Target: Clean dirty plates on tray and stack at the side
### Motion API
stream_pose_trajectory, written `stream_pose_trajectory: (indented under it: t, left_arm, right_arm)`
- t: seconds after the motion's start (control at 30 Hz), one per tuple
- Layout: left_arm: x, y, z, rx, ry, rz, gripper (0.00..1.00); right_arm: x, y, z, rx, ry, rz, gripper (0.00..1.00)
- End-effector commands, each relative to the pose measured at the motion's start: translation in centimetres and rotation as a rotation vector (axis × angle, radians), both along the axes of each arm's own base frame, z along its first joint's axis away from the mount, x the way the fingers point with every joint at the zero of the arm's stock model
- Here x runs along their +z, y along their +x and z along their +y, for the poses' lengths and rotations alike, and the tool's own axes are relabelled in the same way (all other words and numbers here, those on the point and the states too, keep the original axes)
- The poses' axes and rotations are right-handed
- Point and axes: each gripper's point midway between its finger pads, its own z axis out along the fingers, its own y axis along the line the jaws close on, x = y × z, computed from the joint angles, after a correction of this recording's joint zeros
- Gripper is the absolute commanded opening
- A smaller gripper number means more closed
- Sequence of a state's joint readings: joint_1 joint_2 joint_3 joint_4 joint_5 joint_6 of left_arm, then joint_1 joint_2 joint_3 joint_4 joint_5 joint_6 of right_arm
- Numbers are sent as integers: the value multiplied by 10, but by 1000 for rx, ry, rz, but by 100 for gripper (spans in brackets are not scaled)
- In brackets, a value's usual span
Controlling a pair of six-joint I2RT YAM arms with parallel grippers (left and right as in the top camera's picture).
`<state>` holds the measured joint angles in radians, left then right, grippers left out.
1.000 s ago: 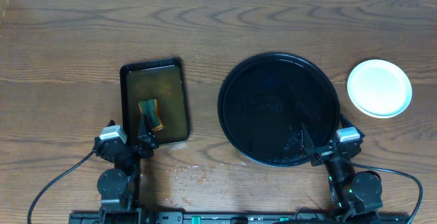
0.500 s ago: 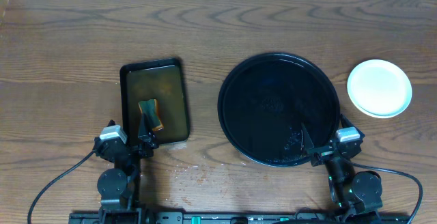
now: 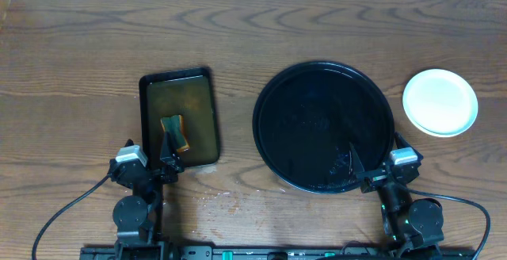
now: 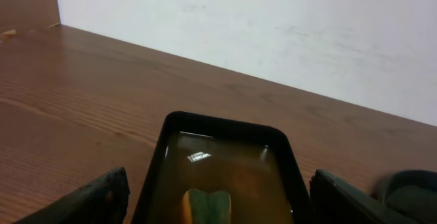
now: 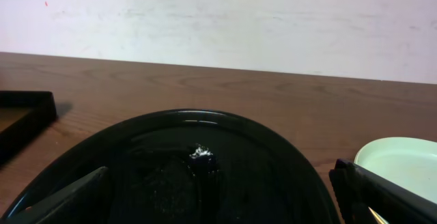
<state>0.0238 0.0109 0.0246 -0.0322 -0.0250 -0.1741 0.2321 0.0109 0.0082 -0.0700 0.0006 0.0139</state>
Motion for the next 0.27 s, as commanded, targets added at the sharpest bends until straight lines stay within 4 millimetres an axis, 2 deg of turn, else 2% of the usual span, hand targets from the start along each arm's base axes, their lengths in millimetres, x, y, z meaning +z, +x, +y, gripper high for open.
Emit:
stream_pose_trajectory:
  t: [0.0,0.23]
  left_arm:
    - [-18,-1,1,3,19,53,86]
    - [-18,-1,1,3,19,53,86]
  right_arm:
    - [0,1,-4,-18,-12,-5,99]
    - [0,1,-4,-18,-11,-4,99]
